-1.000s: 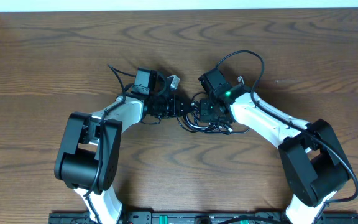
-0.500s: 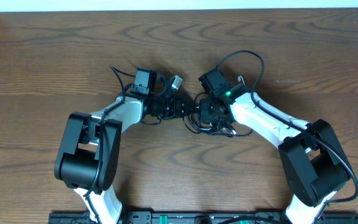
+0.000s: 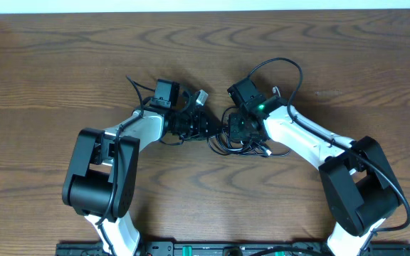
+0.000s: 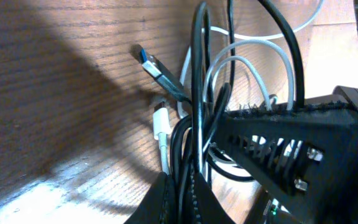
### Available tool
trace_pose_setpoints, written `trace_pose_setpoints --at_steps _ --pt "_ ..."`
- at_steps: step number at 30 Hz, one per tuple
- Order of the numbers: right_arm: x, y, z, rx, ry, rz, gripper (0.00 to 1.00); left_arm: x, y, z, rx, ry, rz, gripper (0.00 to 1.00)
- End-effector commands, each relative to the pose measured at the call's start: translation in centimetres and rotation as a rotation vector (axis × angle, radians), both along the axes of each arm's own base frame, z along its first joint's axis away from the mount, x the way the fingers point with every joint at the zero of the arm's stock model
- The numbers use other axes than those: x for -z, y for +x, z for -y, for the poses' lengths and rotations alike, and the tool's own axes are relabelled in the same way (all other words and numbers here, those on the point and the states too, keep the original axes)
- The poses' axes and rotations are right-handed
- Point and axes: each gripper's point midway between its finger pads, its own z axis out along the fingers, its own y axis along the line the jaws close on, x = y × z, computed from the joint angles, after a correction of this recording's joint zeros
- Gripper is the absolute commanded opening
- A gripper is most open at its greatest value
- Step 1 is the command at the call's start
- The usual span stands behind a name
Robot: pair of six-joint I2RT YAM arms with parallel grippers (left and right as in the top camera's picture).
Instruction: Untangle cables
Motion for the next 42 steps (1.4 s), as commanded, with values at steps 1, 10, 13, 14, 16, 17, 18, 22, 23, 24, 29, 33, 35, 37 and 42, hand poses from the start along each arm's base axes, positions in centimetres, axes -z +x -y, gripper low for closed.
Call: trace_pose_setpoints --at_steps 1,10,13,14,16,17,18,22,23,24,29,33,35,37,42 --pt "-0.6 0.2 1.2 0.082 -0.012 -0.002 0.01 0.8 0.5 -1.8 -0.03 0.093 0.029 0.07" --pt "-0.3 0.7 4.4 0.206 -0.027 -0.052 0.01 -4.4 2.3 -6.7 -0.156 0.264 0.209 0.07" --pt "-0.3 1.0 4.9 0.223 -0.027 -0.052 0.01 -7.2 2.5 -7.2 -0.18 0.249 0.279 0.07" --pt "-0.3 1.1 5.0 0.226 -0.027 -0.053 0.01 -8.1 2.5 -7.2 -0.184 0.245 0.301 0.07" --pt "-0.3 1.1 5.2 0.23 -0.028 -0.054 0.01 -9.5 2.3 -7.2 -0.19 0.235 0.337 0.07" --pt "-0.3 1.1 5.3 0.231 -0.029 -0.055 0.01 -10.1 2.3 -7.2 -0.192 0.232 0.351 0.08" --pt "-0.3 1.2 5.3 0.232 -0.029 -0.055 0.01 -10.8 2.2 -7.2 -0.198 0.226 0.369 0.07" --pt "-0.3 1.1 5.5 0.235 -0.031 -0.059 0.01 -13.4 2.1 -7.2 -0.212 0.207 0.441 0.07" --pt "-0.3 1.1 5.5 0.236 -0.033 -0.061 0.01 -14.0 2.0 -7.2 -0.218 0.2 0.459 0.07" --pt "-0.2 1.0 5.5 0.236 -0.033 -0.061 0.01 -14.7 2.0 -7.3 -0.226 0.197 0.473 0.08" --pt "-0.2 0.9 5.9 0.251 -0.041 -0.07 0.01 -17.7 2.3 -9.0 -0.334 0.224 0.547 0.07" --pt "-0.1 0.8 6.5 0.268 -0.051 -0.083 0.01 -19.7 2.8 -11.2 -0.465 0.228 0.562 0.07" --pt "-0.1 0.8 6.7 0.274 -0.052 -0.086 0.01 -20.3 2.9 -12.2 -0.527 0.228 0.553 0.07" --pt "-0.1 0.8 6.9 0.279 -0.054 -0.09 0.01 -21.0 3.0 -12.6 -0.549 0.215 0.567 0.08" --pt "0.1 0.6 8.2 0.323 -0.079 -0.109 0.01 -22.7 3.3 -12.9 -0.577 0.187 0.619 0.07"
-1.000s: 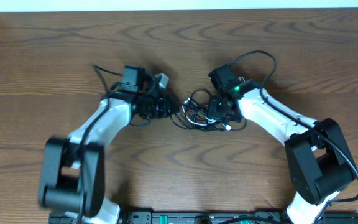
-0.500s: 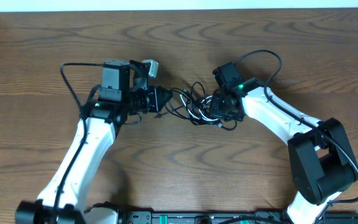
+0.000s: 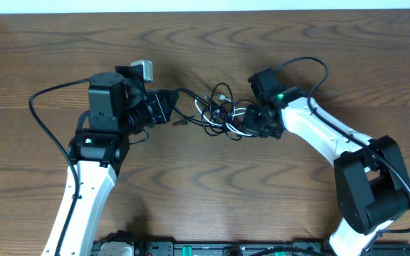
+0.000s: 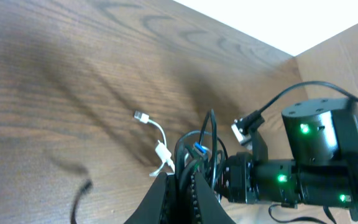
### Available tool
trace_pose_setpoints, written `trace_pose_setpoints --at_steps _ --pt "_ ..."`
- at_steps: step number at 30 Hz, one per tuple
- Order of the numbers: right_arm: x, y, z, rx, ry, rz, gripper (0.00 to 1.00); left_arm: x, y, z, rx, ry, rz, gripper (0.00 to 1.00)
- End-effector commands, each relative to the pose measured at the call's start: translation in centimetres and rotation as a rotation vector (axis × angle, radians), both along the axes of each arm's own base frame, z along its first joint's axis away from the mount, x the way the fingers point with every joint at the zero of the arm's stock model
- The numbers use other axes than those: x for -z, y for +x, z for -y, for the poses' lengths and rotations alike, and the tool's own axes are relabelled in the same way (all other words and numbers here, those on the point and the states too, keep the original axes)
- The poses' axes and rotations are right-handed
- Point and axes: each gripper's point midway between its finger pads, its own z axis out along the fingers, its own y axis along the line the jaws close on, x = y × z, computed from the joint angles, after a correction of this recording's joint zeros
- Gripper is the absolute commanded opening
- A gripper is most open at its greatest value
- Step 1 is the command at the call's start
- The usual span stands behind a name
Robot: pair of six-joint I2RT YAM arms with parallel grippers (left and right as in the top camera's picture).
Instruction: Untangle cables
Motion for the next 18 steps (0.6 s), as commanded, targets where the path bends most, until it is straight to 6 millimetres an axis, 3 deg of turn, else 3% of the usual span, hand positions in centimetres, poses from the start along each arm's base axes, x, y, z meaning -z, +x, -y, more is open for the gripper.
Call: trace_pose_setpoints --at_steps 1,5,9,15,18 --pt "0.8 0.2 4.1 0.086 -0.127 -0.01 0.01 -3.2 1.4 -2.9 -0.149 0.004 0.099 0.08" --pt "0.8 0.4 5.8 0.131 -0.131 -0.031 0.01 -2.3 2.3 -6.1 -0.358 0.058 0.06 0.08" --pt "0.9 0.5 7.4 0.172 -0.138 -0.052 0.01 -0.7 2.0 -9.3 -0.555 0.105 -0.014 0.07" --pt "0.9 0.7 9.5 0.234 -0.13 -0.073 0.01 -0.6 1.9 -9.5 -0.575 0.1 -0.024 0.07" --pt "0.9 0.7 9.7 0.25 -0.101 -0.089 0.01 -0.6 1.9 -8.5 -0.517 0.082 -0.027 0.07"
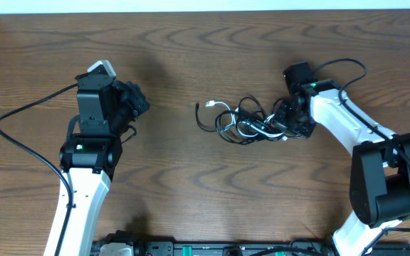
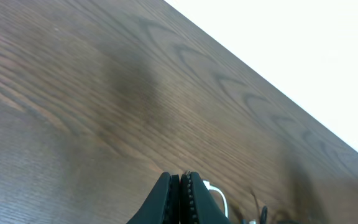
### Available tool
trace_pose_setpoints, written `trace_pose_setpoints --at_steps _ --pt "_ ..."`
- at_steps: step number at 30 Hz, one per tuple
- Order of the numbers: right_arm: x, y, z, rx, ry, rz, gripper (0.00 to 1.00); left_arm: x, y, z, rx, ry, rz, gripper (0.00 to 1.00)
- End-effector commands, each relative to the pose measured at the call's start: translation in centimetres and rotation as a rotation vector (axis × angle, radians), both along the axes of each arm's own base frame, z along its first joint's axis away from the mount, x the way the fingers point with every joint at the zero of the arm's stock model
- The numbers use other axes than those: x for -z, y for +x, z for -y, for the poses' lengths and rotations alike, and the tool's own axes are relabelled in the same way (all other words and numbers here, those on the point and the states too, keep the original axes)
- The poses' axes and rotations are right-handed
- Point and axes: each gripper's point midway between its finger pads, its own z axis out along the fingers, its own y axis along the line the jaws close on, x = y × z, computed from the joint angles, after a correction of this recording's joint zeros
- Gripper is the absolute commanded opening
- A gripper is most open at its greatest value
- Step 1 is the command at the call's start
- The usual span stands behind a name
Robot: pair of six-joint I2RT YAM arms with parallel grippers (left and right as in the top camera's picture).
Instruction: Untangle cables
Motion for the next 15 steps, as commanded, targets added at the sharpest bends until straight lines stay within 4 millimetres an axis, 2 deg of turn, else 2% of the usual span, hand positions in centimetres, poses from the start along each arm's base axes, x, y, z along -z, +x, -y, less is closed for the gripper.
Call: trace_pose_setpoints --at_steps 1,6,10,15 --pt "0.1 -0.2 0.5 0.019 0.015 -0.014 0.01 -1.1 0.2 0.8 0.038 -0.022 0.024 0.07" --pt "0.1 -0.1 -0.5 -0.005 0.039 -0.007 0.01 1.2 -0.1 5.7 0.298 -0.08 -0.04 0.09" --pt "0.0 -0.2 -1.8 -0.04 0.042 0.006 0.01 4.3 -0.2 10.1 0.502 -0.174 -0.12 0.36" --pt "0.0 -0.2 -2.3 -0.053 0.044 0.009 0.01 7.8 0.4 13.8 0.662 -0.312 -0.186 0.48"
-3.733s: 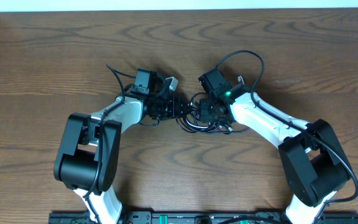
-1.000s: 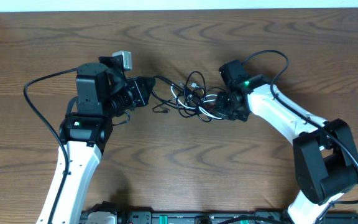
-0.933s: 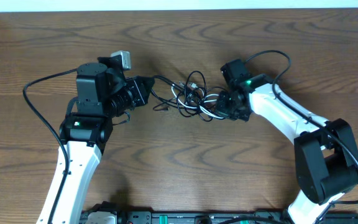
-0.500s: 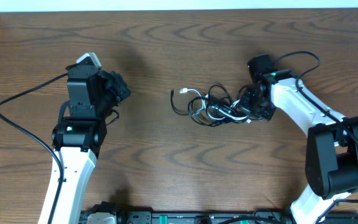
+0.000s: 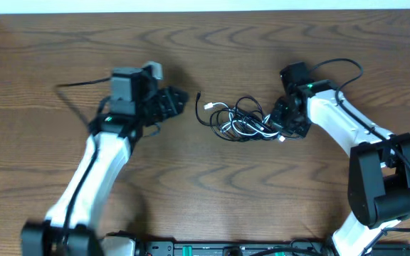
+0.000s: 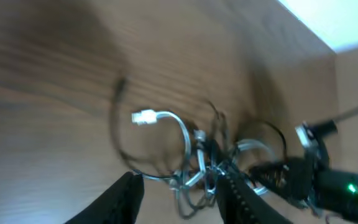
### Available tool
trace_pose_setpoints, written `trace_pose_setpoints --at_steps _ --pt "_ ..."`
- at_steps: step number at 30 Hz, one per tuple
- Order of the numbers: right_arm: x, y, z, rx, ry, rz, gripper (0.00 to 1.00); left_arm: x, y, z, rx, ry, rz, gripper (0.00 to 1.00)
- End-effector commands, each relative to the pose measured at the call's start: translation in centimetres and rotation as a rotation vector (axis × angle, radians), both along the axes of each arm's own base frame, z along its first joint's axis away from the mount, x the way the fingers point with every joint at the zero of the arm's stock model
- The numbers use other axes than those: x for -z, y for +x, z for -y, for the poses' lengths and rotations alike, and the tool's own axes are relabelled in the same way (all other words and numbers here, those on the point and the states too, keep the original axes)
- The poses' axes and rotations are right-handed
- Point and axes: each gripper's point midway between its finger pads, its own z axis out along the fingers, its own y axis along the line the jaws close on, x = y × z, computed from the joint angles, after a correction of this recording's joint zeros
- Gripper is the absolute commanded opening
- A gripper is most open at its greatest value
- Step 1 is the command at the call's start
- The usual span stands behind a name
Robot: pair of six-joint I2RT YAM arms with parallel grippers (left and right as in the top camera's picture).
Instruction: Untangle cables
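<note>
A tangle of black and white cables (image 5: 242,121) lies right of the table's middle; the blurred left wrist view also shows the tangle (image 6: 207,165). A white plug (image 6: 143,116) sticks out on its left side. My left gripper (image 5: 182,102) hangs just left of the tangle, open, with nothing between its fingers (image 6: 126,196). My right gripper (image 5: 285,122) sits at the tangle's right end, shut on the cables. A single black cable (image 5: 84,84) trails off to the left behind my left arm.
Brown wooden table (image 5: 205,43) with a white wall edge along the back. A black rail (image 5: 212,249) runs along the front edge. My right arm's own black wire loops above its wrist (image 5: 340,67).
My left gripper was shut at the far left, with a black cable trailing from it. Now it is open and close to the tangle's left side. The black cable lies behind it.
Both grippers were buried in the tangle at the table's middle. Then they stood apart with the cables stretched between them. Then the left one was far left trailing one black cable while the right held the tangle. Now the left is open near the tangle.
</note>
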Motion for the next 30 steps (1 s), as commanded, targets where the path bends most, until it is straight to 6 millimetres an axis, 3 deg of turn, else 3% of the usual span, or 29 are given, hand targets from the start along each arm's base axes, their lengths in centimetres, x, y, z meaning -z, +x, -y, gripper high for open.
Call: trace_pose_setpoints --at_steps 1,5,11,18,30 --pt "0.1 -0.3 -0.4 -0.013 0.006 -0.007 0.01 0.6 -0.3 3.5 0.175 -0.139 -0.024 0.5" --pt "0.1 -0.3 -0.5 -0.016 0.006 -0.007 0.01 3.3 0.4 4.7 0.208 -0.153 -0.052 0.53" --pt "0.1 -0.4 -0.6 -0.021 0.006 -0.007 0.01 5.7 1.0 6.3 0.244 -0.153 -0.053 0.55" --pt "0.1 -0.5 -0.8 -0.026 0.006 -0.007 0.01 7.7 1.1 7.6 0.25 -0.106 -0.059 0.56" --pt "0.1 -0.5 -0.8 -0.027 0.007 -0.008 0.01 8.8 -0.2 10.3 0.309 -0.081 -0.066 0.58"
